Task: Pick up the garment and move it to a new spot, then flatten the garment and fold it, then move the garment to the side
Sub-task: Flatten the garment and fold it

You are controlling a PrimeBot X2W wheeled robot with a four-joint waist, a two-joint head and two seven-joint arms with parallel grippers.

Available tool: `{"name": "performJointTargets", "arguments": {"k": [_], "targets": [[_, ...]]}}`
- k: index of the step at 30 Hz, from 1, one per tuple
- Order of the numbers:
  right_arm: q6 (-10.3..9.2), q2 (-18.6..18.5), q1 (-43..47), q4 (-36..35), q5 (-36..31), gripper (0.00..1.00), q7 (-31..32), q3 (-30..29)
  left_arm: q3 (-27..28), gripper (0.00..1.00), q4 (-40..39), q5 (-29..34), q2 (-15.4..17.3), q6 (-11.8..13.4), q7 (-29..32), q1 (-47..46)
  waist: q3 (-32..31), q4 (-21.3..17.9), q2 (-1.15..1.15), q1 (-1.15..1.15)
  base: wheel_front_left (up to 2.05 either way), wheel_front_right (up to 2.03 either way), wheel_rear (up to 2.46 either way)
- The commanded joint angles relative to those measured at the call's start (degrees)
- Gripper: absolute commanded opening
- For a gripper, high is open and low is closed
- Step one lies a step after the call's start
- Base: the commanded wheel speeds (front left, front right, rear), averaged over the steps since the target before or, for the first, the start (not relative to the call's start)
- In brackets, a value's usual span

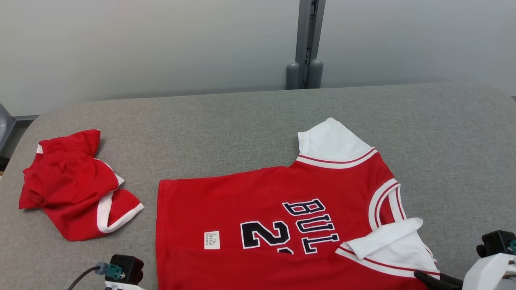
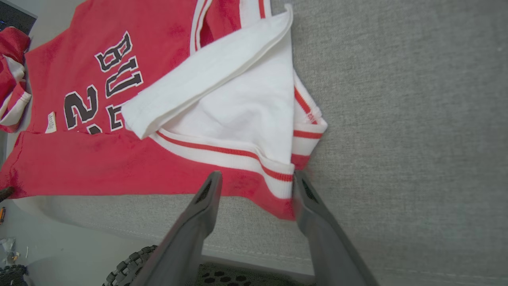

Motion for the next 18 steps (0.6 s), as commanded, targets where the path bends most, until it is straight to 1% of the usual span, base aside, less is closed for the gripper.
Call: {"name": "performJointTargets", "arguments": {"k": [1, 6, 9, 14, 15, 18], "targets": [[0.03, 0.7, 0.6, -1.3, -1.2, 1.00, 1.1, -1.5, 0.1, 1.00, -0.2, -0.1, 0.5, 0.5, 0.2, 0.7, 0.0, -0.1, 0.00, 0.00, 0.00, 0.00, 0.00], [0.03, 4.4, 2.6, -7.0, -6.3, 1.00, 5.6, -7.6, 0.8, 1.00, -1.6, 0.9, 1.2, 1.3, -0.6, 0.0, -0.2, -0.6, 0.00, 0.00, 0.00, 0.00, 0.00], [0.03, 6.7, 2.1, -11.3, -9.2, 1.00, 6.7, -11.0, 1.7, 1.00, -2.6, 1.8, 1.6, 2.1, -1.8, -0.8, -0.2, -0.9, 0.00, 0.00, 0.00, 0.00, 0.00], [0.03, 9.4, -3.2, -15.7, -12.7, 1.00, 7.6, -14.2, 4.0, 1.00, -3.3, 5.0, 1.9, 4.2, -5.6, -3.8, 0.4, -1.5, 0.00, 0.00, 0.00, 0.00, 0.00], [0.03, 9.7, -4.8, -15.9, -13.3, 1.00, 7.3, -14.5, 4.6, 1.00, -3.1, 5.8, 1.5, 4.7, -6.8, -4.8, 0.7, -1.6, 0.00, 0.00, 0.00, 0.00, 0.00], [0.03, 10.4, -9.9, -15.1, -14.8, 1.00, 5.2, -14.6, 6.0, 1.00, -2.3, 7.5, -0.5, 5.1, -10.7, -8.0, 2.1, -1.3, 0.00, 0.00, 0.00, 0.00, 0.00]]}}
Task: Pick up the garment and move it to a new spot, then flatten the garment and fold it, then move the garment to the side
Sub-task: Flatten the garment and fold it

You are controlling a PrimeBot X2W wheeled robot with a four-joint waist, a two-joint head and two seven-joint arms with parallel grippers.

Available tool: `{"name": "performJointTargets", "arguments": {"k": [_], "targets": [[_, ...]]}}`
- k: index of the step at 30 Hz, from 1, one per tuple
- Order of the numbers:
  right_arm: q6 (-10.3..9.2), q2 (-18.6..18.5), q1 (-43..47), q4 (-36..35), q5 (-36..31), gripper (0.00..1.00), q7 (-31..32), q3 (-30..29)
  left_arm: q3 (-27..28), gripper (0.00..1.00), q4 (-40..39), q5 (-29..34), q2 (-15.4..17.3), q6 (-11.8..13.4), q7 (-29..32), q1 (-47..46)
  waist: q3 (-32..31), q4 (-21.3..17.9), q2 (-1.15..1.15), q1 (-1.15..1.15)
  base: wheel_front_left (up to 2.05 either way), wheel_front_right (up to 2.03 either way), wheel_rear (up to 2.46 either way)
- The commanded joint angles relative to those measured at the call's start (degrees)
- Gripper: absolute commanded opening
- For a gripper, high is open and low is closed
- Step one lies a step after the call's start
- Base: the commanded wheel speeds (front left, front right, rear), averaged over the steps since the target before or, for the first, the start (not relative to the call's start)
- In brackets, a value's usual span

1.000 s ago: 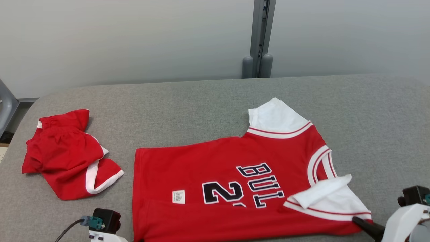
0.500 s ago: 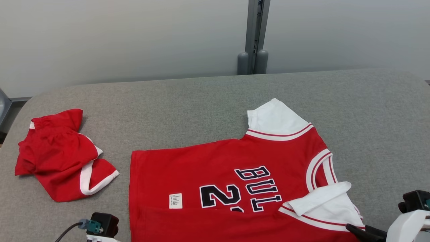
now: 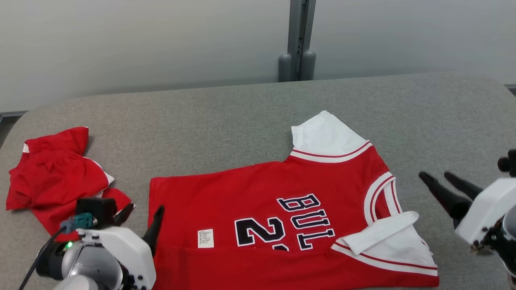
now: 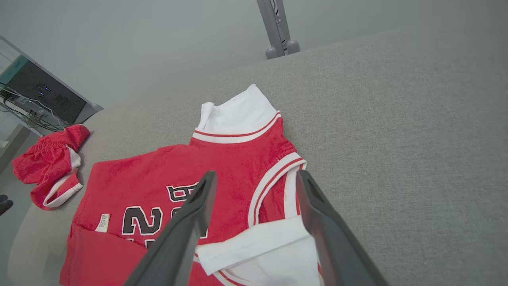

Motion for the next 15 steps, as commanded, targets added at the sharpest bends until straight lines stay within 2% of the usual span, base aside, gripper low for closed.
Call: {"name": "performJointTargets", "arguments": {"k": [1, 3, 9, 15], "targets": [[0.03, 0.2, -2.8, 0.7, -0.6, 1.00, -1.8, 0.0, 0.8, 1.00, 1.1, 1.1, -1.0, 0.3, -2.0, -2.2, 1.3, 0.4, 0.00, 0.00, 0.00, 0.00, 0.00], [0.03, 0.7, -6.4, 2.7, -0.6, 1.00, -3.7, 0.9, 1.1, 1.00, 3.0, 1.3, -3.0, -0.4, -4.2, -4.2, 2.7, 0.7, 0.00, 0.00, 0.00, 0.00, 0.00], [0.03, -1.2, -18.4, 11.6, -1.4, 1.00, -9.6, 5.9, -0.5, 1.00, 12.2, 2.7, -8.2, -3.7, -7.9, -11.4, 7.7, 2.4, 0.00, 0.00, 0.00, 0.00, 0.00], [0.03, -4.7, -29.2, 22.5, -1.6, 1.00, -16.9, 11.1, -2.5, 1.00, 21.5, 4.2, -12.7, -6.2, -8.8, -19.2, 12.7, 5.0, 0.00, 0.00, 0.00, 0.00, 0.00]]}}
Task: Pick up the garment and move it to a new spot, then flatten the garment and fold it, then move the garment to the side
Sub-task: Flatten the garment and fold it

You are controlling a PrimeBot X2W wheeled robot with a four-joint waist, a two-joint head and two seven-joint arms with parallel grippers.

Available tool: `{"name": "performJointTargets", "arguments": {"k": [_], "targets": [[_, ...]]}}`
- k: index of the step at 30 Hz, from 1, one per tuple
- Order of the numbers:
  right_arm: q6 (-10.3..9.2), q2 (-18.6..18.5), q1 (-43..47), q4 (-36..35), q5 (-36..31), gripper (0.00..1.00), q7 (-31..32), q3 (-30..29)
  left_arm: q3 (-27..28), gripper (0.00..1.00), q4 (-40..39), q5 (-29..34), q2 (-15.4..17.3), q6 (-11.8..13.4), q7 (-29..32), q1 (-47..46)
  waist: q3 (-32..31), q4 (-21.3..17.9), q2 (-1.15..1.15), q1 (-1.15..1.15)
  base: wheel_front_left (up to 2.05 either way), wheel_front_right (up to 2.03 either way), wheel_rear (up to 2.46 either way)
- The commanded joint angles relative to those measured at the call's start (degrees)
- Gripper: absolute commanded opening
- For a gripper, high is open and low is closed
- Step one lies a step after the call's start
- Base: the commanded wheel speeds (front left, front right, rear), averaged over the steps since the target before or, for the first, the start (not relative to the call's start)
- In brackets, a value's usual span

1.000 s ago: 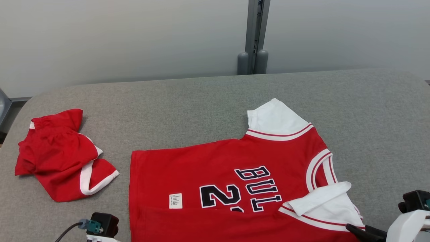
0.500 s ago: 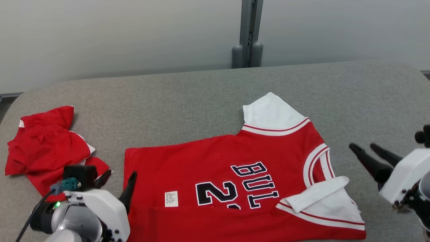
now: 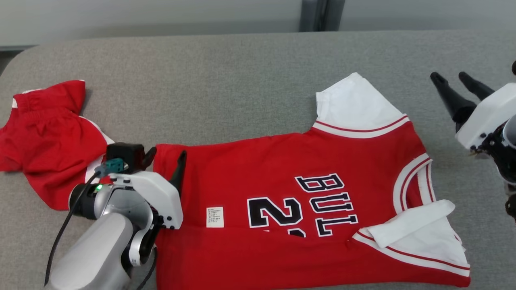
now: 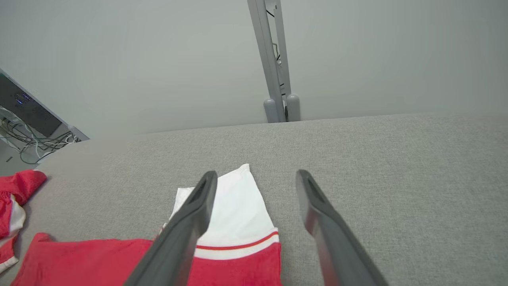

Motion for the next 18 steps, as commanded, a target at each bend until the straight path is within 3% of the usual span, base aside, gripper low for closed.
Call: {"name": "performJointTargets", "arguments": {"k": [1, 9, 18], "targets": [[0.03, -0.9, -2.6, 2.4, 0.1, 1.00, -1.7, 1.5, -0.2, 1.00, 1.8, 0.5, -0.6, -0.6, 0.0, -2.5, 3.0, 2.2, 0.00, 0.00, 0.00, 0.00, 0.00], [0.03, -4.0, -14.5, 14.7, 2.6, 1.00, -4.6, 11.2, -1.2, 1.00, 7.1, 0.3, -3.1, -2.7, 1.7, -9.2, 7.3, 4.8, 0.00, 0.00, 0.00, 0.00, 0.00], [0.03, -4.9, -22.9, 22.7, 7.2, 1.00, -3.9, 19.6, -2.4, 1.00, 7.2, 0.9, -5.1, -3.6, 2.9, -13.3, 11.3, 7.1, 0.00, 0.00, 0.00, 0.00, 0.00]]}}
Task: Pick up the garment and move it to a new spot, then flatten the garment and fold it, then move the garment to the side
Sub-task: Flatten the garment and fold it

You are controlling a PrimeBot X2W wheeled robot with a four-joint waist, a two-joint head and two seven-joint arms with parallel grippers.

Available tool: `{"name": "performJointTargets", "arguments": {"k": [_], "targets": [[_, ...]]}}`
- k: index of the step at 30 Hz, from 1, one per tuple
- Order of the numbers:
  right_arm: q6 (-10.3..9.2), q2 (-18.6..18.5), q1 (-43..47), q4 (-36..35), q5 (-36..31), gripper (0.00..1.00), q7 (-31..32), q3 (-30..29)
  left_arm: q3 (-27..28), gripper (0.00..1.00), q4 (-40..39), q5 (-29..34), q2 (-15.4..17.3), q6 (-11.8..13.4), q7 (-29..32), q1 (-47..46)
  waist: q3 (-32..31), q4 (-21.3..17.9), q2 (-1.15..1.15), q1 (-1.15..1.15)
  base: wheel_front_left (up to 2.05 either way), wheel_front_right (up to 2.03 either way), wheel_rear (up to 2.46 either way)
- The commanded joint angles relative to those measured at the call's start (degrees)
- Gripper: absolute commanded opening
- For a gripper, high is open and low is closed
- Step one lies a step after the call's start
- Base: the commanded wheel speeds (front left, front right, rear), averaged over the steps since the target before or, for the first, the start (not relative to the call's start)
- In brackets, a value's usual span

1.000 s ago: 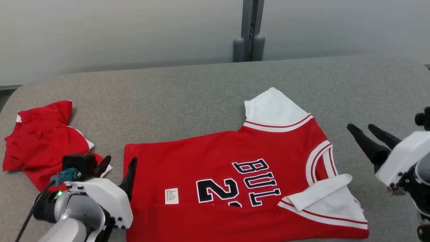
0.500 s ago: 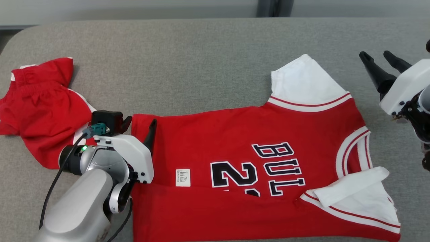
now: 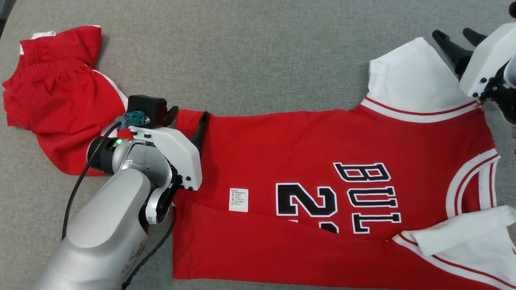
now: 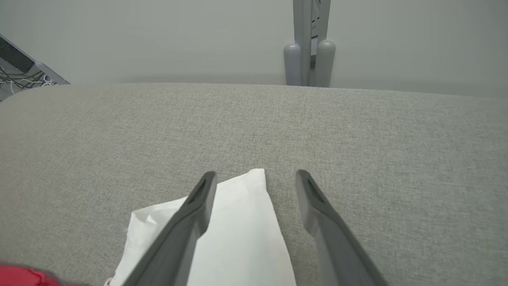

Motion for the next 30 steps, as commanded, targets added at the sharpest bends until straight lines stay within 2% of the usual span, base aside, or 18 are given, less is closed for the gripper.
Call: {"name": "performJointTargets", "arguments": {"k": [1, 8, 16, 17, 18, 19, 20, 21, 22, 24, 25, 26, 27, 28, 29, 30], "targets": [[0.03, -0.3, -0.9, 0.7, 0.6, 1.00, -0.2, 0.6, 0.0, 1.00, -0.2, 0.4, 0.0, -0.3, -0.1, -1.2, 1.2, 0.9, 0.00, 0.00, 0.00, 0.00, 0.00], [0.03, -0.1, -4.9, 7.0, 3.4, 1.00, 0.7, 5.1, -0.8, 1.00, -1.1, 0.7, -0.5, -0.5, 0.4, -2.6, 3.1, 2.7, 0.00, 0.00, 0.00, 0.00, 0.00], [0.03, 0.1, -7.2, 10.5, 6.0, 1.00, 0.3, 9.2, -1.5, 1.00, -1.7, 0.1, -0.6, -1.1, 1.4, -3.1, 3.8, 3.2, 0.00, 0.00, 0.00, 0.00, 0.00], [0.03, 0.1, -7.4, 10.5, 6.4, 0.96, 0.1, 9.6, -1.7, 1.00, -1.9, 0.1, -0.6, -1.2, 1.6, -3.1, 3.9, 3.2, 0.00, 0.00, 0.00, 0.00, 0.00], [0.03, 0.1, -7.6, 10.5, 6.8, 0.77, -0.1, 10.1, -1.7, 1.00, -2.0, -0.1, -0.7, -1.3, 1.7, -3.1, 4.0, 3.2, 0.00, 0.00, 0.00, 0.00, 0.00], [0.03, 0.0, -7.9, 10.3, 7.4, 0.38, -0.9, 11.0, -1.8, 1.00, -2.2, -0.1, -0.5, -1.3, 2.0, -3.0, 4.0, 3.2, 0.00, 0.00, 0.00, 0.00, 0.00], [0.03, -0.1, -8.0, 10.2, 7.7, 0.31, -1.5, 11.5, -1.9, 1.00, -2.2, -0.1, -0.4, -1.3, 2.1, -3.0, 4.0, 3.1, 0.00, 0.00, 0.00, 0.00, 0.00], [0.03, -0.2, -8.0, 10.3, 8.1, 0.29, -2.1, 11.9, -1.9, 1.00, -2.2, -0.2, -0.3, -1.3, 2.2, -3.0, 4.0, 3.1, 0.00, 0.00, 0.00, 0.00, 0.00], [0.03, -0.2, -8.1, 10.3, 8.4, 0.20, -2.6, 12.3, -1.9, 1.00, -2.0, -0.3, -0.3, -1.3, 2.3, -3.1, 3.9, 3.0, 0.00, 0.00, 0.00, 0.00, 0.00], [0.03, -0.3, -8.3, 10.2, 9.1, 0.11, -3.4, 13.3, -1.6, 1.00, -1.6, -0.5, -0.2, -1.3, 2.2, -3.3, 3.8, 2.8, 0.00, 0.00, 0.00, 0.00, 0.00], [0.03, -0.4, -8.4, 10.1, 9.5, 0.00, -3.8, 13.7, -1.6, 0.99, -1.3, -0.6, -0.2, -1.3, 2.2, -3.2, 3.7, 2.7, 0.00, 0.00, 0.00, 0.00, 0.00], [0.03, -0.4, -8.4, 10.0, 10.0, 0.00, -4.2, 14.2, -1.5, 0.74, -1.0, -0.8, -0.2, -1.3, 2.2, -3.2, 3.6, 2.6, 0.00, 0.00, 0.00, 0.00, 0.00], [0.03, -0.5, -8.4, 9.9, 10.4, 0.00, -4.6, 14.6, -1.4, 0.38, -0.8, -0.8, -0.2, -1.3, 2.0, -3.2, 3.5, 2.4, 0.00, 0.00, 0.00, 0.00, 0.00], [0.03, -0.6, -8.3, 9.8, 10.8, 0.00, -4.9, 15.1, -1.4, 0.08, -0.5, -0.6, 0.0, -1.2, 1.9, -3.2, 3.4, 2.3, 0.00, 0.00, 0.00, 0.00, 0.00], [0.03, -0.8, -8.3, 9.7, 11.3, 0.00, -5.4, 15.5, -1.3, 0.00, -0.3, -0.7, 0.1, -1.3, 1.8, -3.2, 3.2, 2.2, 0.00, 0.00, 0.00, 0.00, 0.00], [0.03, -0.9, -8.1, 9.6, 11.8, 0.00, -5.8, 15.9, -1.3, 0.00, -0.1, -0.8, 0.1, -1.4, 1.7, -3.0, 3.0, 2.1, 0.00, 0.00, 0.00, 0.00, 0.00]]}}
